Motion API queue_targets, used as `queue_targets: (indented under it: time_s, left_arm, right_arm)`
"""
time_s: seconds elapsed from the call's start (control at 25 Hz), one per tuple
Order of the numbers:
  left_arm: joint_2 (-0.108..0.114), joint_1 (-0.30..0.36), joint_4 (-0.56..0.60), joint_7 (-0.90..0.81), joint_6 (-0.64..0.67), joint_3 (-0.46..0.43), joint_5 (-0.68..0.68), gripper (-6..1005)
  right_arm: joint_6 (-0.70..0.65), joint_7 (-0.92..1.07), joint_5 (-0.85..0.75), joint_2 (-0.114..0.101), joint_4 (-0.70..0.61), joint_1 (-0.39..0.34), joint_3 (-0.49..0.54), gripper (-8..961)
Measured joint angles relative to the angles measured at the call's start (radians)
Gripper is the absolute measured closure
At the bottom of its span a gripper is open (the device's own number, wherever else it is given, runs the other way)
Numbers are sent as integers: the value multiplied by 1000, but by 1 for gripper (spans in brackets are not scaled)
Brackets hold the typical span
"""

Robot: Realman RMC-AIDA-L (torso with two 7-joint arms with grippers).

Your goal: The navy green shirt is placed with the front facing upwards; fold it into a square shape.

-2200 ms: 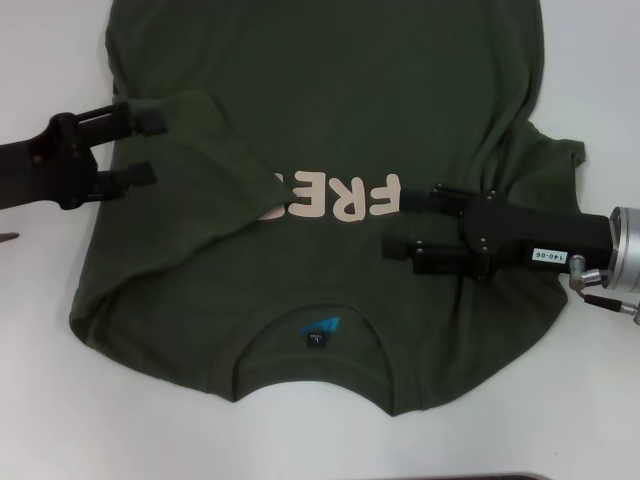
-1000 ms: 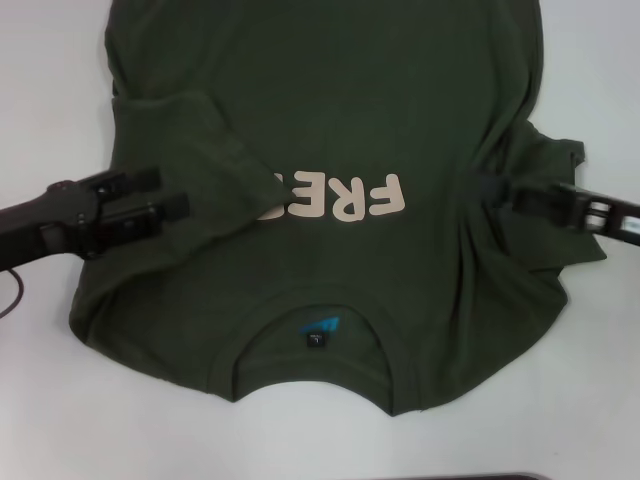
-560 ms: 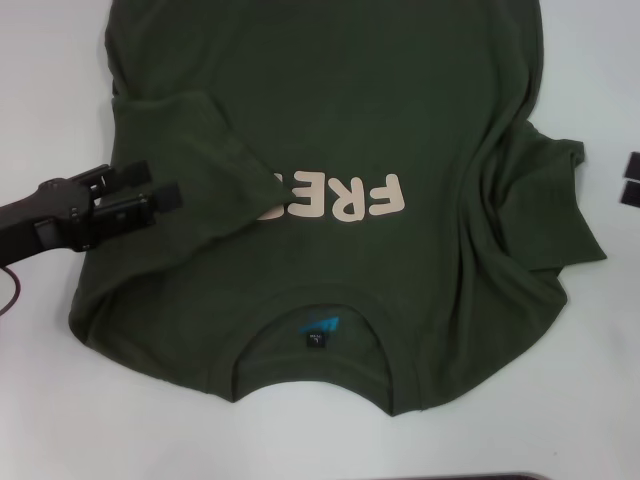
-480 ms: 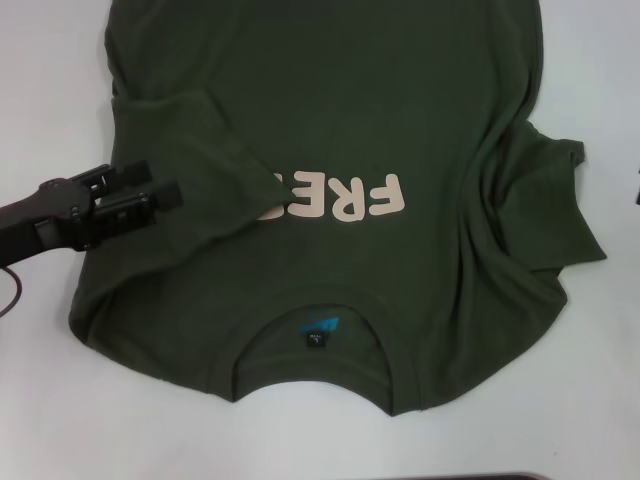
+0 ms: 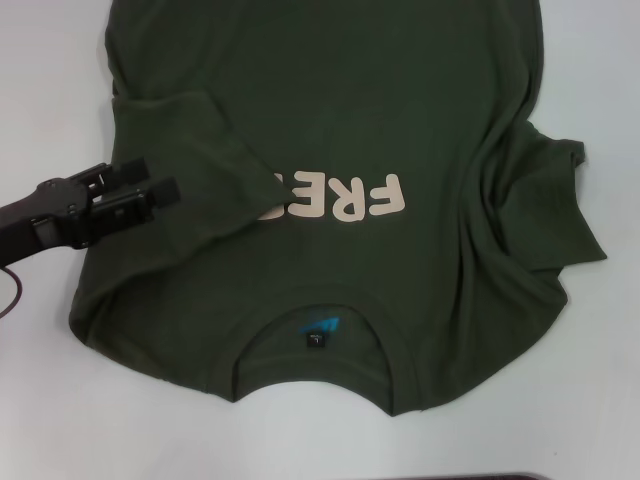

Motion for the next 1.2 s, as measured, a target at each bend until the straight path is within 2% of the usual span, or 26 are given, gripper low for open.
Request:
queue_targets:
  time_s: [0.2,0.48,0.92,1.2]
  left_arm:
    - [0,0,0,-1,2,-1,-6,140]
    - [0,-1,0,-2,2,-1,-11,140]
    - [0,-7,0,-1,-3,-2,-21,140]
    - [0,-7,0,1,-22,-4,-23,139]
  right_arm:
    - [3,81,-67,-8,-4,53,5,59]
    - [86,115,-117,8,-4,88,8,58]
    - [194,111,-121,69,5,103,1,58]
    - [211,112,-136,91,6,114,-5,58]
